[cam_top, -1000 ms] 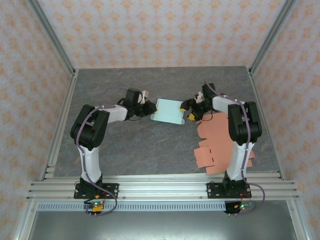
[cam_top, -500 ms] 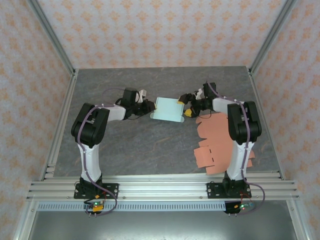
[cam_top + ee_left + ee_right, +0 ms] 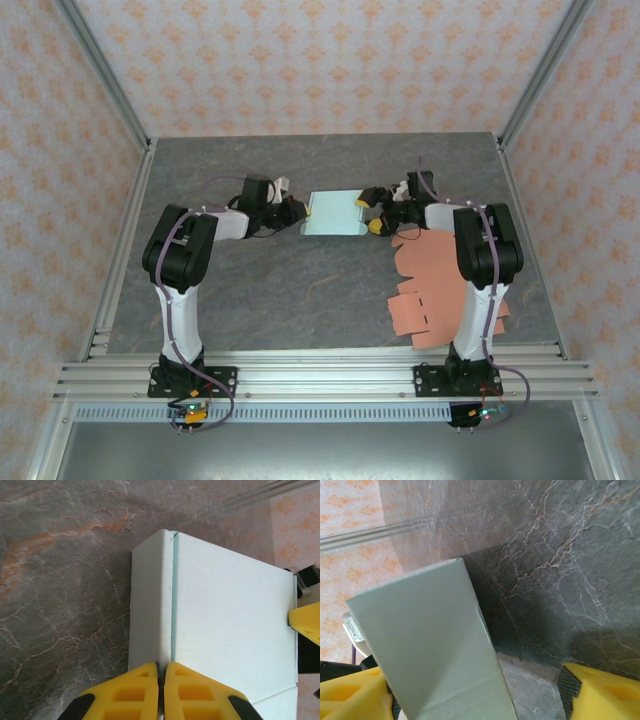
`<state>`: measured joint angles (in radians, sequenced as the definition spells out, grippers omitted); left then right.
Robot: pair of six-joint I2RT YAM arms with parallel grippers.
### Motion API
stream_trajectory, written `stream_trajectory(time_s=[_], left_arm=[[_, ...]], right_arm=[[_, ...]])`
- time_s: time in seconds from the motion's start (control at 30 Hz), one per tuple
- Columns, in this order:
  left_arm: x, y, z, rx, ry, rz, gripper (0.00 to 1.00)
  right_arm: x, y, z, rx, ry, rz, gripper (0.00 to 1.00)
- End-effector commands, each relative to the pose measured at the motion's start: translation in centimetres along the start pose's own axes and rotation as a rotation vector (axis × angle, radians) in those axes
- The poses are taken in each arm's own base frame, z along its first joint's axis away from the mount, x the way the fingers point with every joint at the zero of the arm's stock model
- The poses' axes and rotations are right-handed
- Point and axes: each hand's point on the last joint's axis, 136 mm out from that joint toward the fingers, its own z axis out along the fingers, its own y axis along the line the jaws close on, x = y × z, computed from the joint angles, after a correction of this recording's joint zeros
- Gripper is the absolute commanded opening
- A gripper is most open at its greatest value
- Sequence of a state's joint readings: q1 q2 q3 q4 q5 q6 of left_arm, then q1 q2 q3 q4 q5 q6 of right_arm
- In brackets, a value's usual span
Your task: Fold the paper box
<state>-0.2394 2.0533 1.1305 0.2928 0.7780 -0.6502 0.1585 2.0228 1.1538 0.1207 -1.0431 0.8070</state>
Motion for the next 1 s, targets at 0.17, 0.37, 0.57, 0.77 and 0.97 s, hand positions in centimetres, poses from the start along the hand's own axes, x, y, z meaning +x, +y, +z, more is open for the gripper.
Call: stream_trajectory(time_s=[0.17,0.37,0.57,0.77,0.97], left_arm=[[6.1,9.1,0.3,-0.278,0.142,-0.168,0.10],[5.5,7.9,0.5,-0.232,0.134,-0.172,0.12],[4.4,6.2,-0.1,-0.194,0.100,-0.153,0.19],[-0.3,0.1,-4.8,-0.090,-0.158,0.003,0.40],[-0.6,-4.9,-7.4,-0.013,-0.358,0.452,0.54]], right_arm=[[0.8,0.4,0.3,0.018,0.022,-0.022,0.80],[1.1,2.2,2.0,-0.033,0.030,-0.016,0.73],[-0.1,4.1,1.6,-0.140,-0.046,0.084,0.61],[0.1,5.7,0.4,-0.186,-0.052,0.213,0.51],[2.0,5.6,-1.4,-0.112,0.036,0.355,0.47]])
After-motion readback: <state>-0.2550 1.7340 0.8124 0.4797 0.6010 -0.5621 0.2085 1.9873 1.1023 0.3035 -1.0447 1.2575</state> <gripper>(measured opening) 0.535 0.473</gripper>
